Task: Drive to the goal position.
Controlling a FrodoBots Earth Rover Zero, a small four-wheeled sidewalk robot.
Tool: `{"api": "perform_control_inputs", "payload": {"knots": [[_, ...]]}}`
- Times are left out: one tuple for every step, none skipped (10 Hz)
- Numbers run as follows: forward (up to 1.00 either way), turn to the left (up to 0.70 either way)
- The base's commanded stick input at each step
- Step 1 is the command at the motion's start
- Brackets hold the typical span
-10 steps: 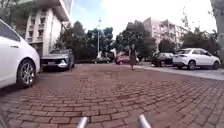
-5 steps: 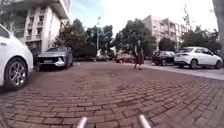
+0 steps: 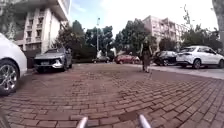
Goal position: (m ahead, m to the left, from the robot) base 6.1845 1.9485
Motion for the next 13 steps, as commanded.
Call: {"api": "perform_control_inputs", "payload": {"knots": [[0.7, 0.0], [0.7, 0.0], [0.7, 0.0], [0.7, 0.0], [0.7, 0.0], [0.7, 0.0], [0.7, 0.0], [0.7, 0.0], [0.7, 0.0], [0.7, 0.0], [0.7, 0.0], [0.7, 0.0], [0.7, 0.0]]}}
